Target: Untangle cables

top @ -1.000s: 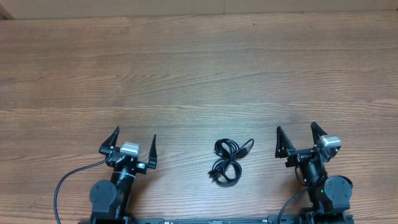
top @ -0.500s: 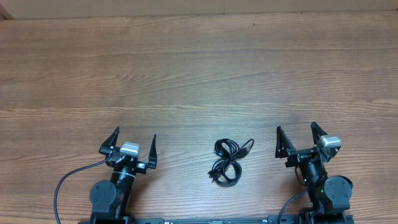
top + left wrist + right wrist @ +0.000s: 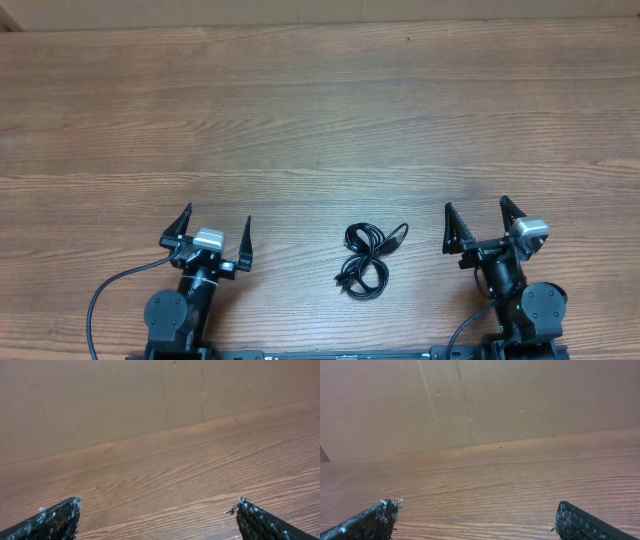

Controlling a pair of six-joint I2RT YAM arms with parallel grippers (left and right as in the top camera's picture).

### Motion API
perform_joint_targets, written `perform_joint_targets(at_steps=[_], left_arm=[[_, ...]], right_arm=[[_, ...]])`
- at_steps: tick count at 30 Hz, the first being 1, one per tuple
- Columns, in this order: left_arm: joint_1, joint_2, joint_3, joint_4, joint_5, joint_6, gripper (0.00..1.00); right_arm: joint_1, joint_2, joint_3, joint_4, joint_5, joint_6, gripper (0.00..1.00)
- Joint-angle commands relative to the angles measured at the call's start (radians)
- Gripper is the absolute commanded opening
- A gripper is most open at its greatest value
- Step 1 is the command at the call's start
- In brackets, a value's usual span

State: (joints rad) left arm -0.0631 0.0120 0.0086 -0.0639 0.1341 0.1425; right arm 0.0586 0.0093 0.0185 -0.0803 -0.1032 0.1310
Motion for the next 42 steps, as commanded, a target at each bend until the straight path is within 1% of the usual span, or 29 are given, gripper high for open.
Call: perform_joint_targets(at_steps=[1,30,37,42], left_arm=[[0.007,-0.008,-0.004,-0.003,-0.011,0.022,1.0],[0.007,-0.008,-0.004,-0.003,-0.011,0.022,1.0],[0.006,-0.008,-0.004,-0.003,-0.01,-0.089,1.0],[0.006,-0.008,-0.004,-0.003,-0.01,-0.098,1.0]], right_arm=[[-0.004,-0.006,-0.01,0.004,0.009,0.003,1.0],[-0.004,-0.006,-0.01,0.004,0.009,0.003,1.0],[-0.004,-0.006,-0.01,0.004,0.009,0.003,1.0],[-0.004,-0.006,-0.01,0.004,0.009,0.003,1.0]])
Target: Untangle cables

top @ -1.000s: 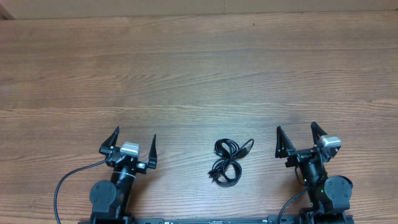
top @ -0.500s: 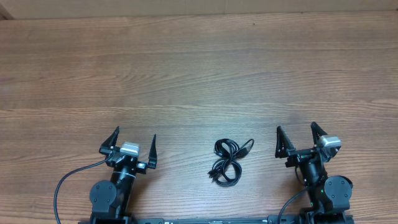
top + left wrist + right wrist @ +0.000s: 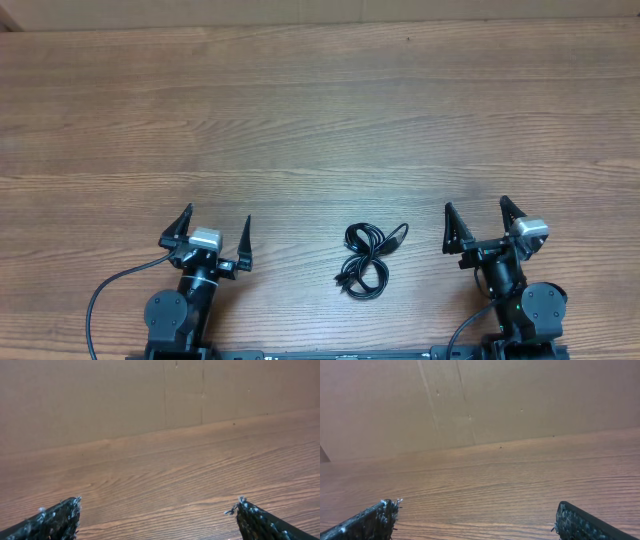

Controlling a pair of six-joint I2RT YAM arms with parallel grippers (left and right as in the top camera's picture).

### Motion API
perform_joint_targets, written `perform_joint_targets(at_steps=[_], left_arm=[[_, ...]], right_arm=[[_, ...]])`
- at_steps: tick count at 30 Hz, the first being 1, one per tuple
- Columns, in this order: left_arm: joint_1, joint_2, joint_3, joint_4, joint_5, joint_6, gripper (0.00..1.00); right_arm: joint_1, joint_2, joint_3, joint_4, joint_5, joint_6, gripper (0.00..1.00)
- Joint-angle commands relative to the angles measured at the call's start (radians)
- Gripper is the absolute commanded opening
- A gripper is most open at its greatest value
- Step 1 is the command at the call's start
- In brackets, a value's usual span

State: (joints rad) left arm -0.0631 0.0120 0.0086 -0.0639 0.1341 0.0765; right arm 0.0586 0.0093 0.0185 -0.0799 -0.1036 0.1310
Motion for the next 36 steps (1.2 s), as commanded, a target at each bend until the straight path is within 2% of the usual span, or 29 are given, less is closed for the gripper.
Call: perform_joint_targets(at_steps=[1,12,23,28,36], left_arm=[[0.006,-0.008,-0.004,-0.003,-0.01,-0.032,1.0],[0.006,-0.008,0.047,-0.051,0.044,-0.032,1.0],[0.006,-0.006,0.277,-0.371,0.052,-0.031,1.0],[0.006,0.013,0.361,-0.457,0.105,-0.02,1.0],[0.006,0.338,0.584,-0.577,0.165,-0.017,1.0]], right_arm=[[-0.004,-0.006,-0.01,0.003,0.009,0.003,1.0],[-0.004,-0.006,-0.01,0.003,0.009,0.003,1.0],[-0.004,-0.006,-0.01,0.003,0.009,0.003,1.0],[-0.004,-0.006,-0.01,0.003,0.009,0.003,1.0],[-0.004,-0.006,-0.01,0.003,0.009,0.003,1.0]])
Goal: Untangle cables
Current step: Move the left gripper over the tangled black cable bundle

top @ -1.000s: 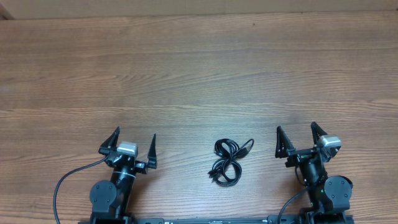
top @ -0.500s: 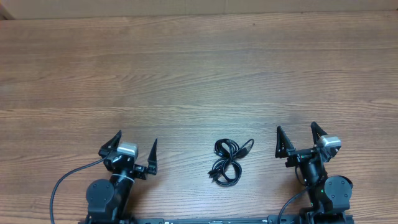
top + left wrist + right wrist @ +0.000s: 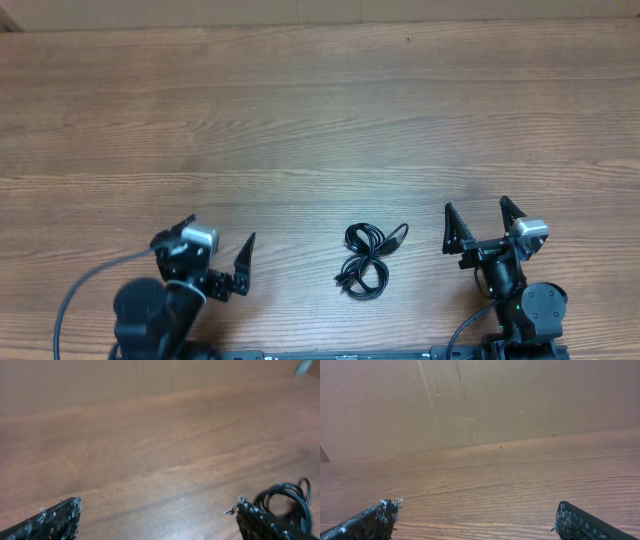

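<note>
A tangled black cable bundle (image 3: 367, 258) lies on the wooden table (image 3: 320, 120) near the front edge, between the two arms. In the left wrist view its loops (image 3: 286, 497) show at the lower right, just beyond the right fingertip. My left gripper (image 3: 220, 230) stands open and empty to the left of the bundle, angled towards it. The left gripper (image 3: 157, 503) has bare wood between its fingers. My right gripper (image 3: 476, 205) is open and empty to the right of the bundle. The right gripper (image 3: 477, 504) faces bare table; the cable is out of that view.
A brown cardboard wall (image 3: 480, 400) stands along the far side of the table. The arms' bases and a grey supply cable (image 3: 75, 295) sit at the front edge.
My left arm has swung: its gripper now points down and to the right, and the cable bundle has come into the left wrist view. The right arm and the cable have not moved.
Both grippers stood open on either side of the cable bundle, looking at the far wall. The left wrist view then shifted slightly. Now the left gripper is turned towards the bundle, still open. The bundle lies where it did.
</note>
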Controlling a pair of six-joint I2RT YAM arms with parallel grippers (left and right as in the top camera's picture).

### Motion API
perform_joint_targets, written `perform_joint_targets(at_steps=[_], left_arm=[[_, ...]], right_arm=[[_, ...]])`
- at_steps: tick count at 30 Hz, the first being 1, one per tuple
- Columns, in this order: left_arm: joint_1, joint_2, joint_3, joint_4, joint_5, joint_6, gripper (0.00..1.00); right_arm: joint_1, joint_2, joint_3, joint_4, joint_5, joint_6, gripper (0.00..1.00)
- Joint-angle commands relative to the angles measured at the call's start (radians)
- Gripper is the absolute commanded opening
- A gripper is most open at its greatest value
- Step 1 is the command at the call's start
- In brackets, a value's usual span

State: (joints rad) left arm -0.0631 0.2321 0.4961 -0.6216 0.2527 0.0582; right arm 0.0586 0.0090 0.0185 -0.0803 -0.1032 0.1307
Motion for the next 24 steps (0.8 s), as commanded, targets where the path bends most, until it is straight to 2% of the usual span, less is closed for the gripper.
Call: perform_joint_targets(at_steps=[1,5,10,14,20,24], left_arm=[[0.006,0.18,0.138,-0.037,0.061,0.015,1.0],[0.003,0.37,0.271,-0.117,0.094,0.052,1.0],[0.003,0.639,0.442,-0.214,0.21,0.105,1.0],[-0.026,0.816,0.52,-0.271,0.246,0.141,1.0],[-0.197,1.01,0.546,-0.296,0.245,0.21,1.0],[-0.33,1.13,0.546,-0.259,0.219,0.216,0.99]], right_arm=[[-0.004,-0.006,-0.01,0.004,0.009,0.003,1.0],[-0.004,-0.006,-0.01,0.004,0.009,0.003,1.0],[-0.004,-0.006,-0.01,0.004,0.009,0.003,1.0],[-0.004,-0.006,-0.01,0.004,0.009,0.003,1.0],[-0.004,-0.006,-0.01,0.004,0.009,0.003,1.0],[-0.004,-0.006,-0.01,0.003,0.009,0.003,1.0]])
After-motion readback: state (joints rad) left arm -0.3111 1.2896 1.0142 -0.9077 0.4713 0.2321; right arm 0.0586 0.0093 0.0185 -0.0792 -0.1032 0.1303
